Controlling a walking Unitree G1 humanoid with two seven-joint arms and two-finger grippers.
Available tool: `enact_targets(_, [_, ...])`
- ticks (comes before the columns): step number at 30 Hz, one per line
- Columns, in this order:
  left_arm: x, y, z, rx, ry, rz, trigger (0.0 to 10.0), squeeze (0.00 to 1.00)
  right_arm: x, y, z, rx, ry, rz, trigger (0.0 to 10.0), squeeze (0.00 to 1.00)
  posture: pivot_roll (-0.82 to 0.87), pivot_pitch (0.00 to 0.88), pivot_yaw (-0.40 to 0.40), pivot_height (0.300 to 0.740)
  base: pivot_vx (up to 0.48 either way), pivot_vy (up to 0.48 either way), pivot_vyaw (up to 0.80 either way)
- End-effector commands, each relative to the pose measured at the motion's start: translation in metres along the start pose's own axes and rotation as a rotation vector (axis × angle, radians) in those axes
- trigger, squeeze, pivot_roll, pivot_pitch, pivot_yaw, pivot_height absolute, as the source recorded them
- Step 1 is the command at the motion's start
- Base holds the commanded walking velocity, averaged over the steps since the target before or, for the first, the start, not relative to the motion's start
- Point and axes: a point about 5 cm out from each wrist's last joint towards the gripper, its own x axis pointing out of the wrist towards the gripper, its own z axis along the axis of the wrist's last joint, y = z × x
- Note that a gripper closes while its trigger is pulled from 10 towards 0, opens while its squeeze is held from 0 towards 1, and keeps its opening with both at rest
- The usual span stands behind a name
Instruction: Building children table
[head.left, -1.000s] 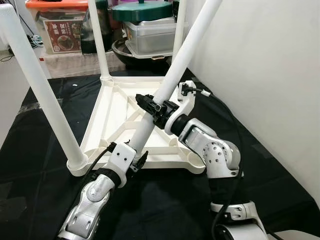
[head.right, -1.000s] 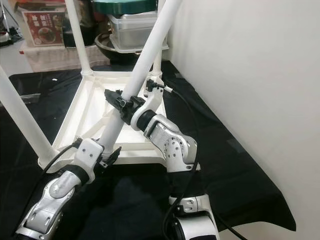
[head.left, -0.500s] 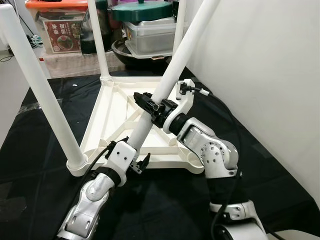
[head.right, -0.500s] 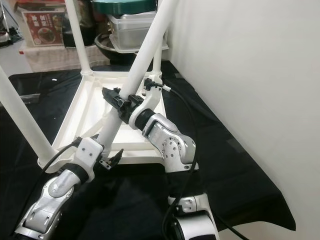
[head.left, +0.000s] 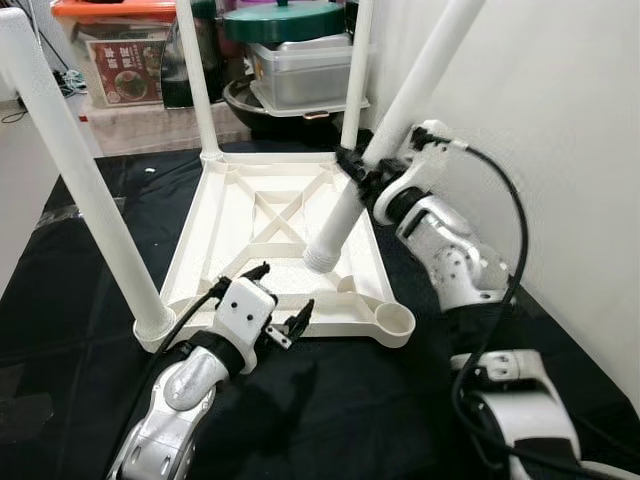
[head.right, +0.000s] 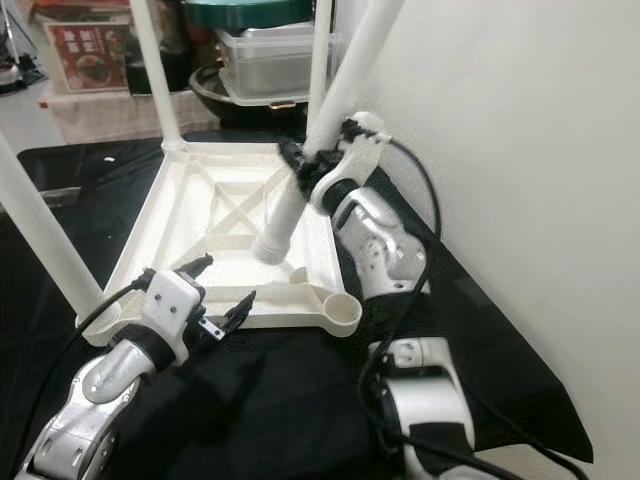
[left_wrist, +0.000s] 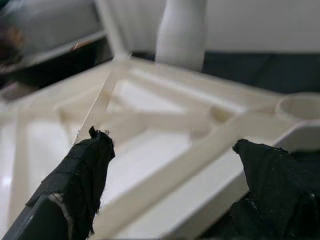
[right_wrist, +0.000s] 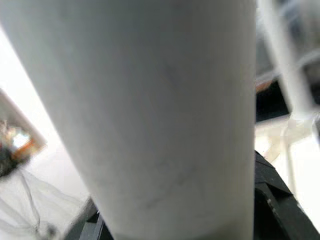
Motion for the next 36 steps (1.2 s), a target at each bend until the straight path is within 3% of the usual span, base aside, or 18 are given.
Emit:
enact_targets(1, [-0.002,0.003,-0.005,0.022,0.035,0.015,10.0,0.0,0.002,0.003,0.012,0.04,-0.049,0.043,0.0,0.0,0.09,0.0,-0.052,0.74,0.0,0.0,0.0])
enact_targets(7, [-0.009,0.0,-0.009,0.012,0.063,0.014,10.0,0.0,-0.006,0.014,0.028,0.161,-0.082,0.346,0.0,0.0,0.09,0.0,-0.055,0.74,0.0,0.0,0.0])
enact_targets(11, [-0.011,-0.001,-0.01,0.002,0.069,0.007,10.0,0.0,-0.01,0.027,0.021,0.155,-0.053,0.459,0.0,0.0,0.09,0.0,-0.059,0.74,0.0,0.0,0.0])
enact_targets(12, [-0.011,-0.002,-0.011,0.0,0.074,0.004,10.0,0.0,-0.012,0.037,0.012,0.135,-0.027,0.516,0.0,0.0,0.09,0.0,-0.061,0.74,0.0,0.0,0.0])
enact_targets(36, [-0.01,-0.005,-0.012,-0.016,0.076,-0.025,10.0,0.0,-0.019,0.044,0.001,0.15,0.005,0.62,0.0,0.0,0.09,0.0,-0.049,0.74,0.0,0.0,0.0])
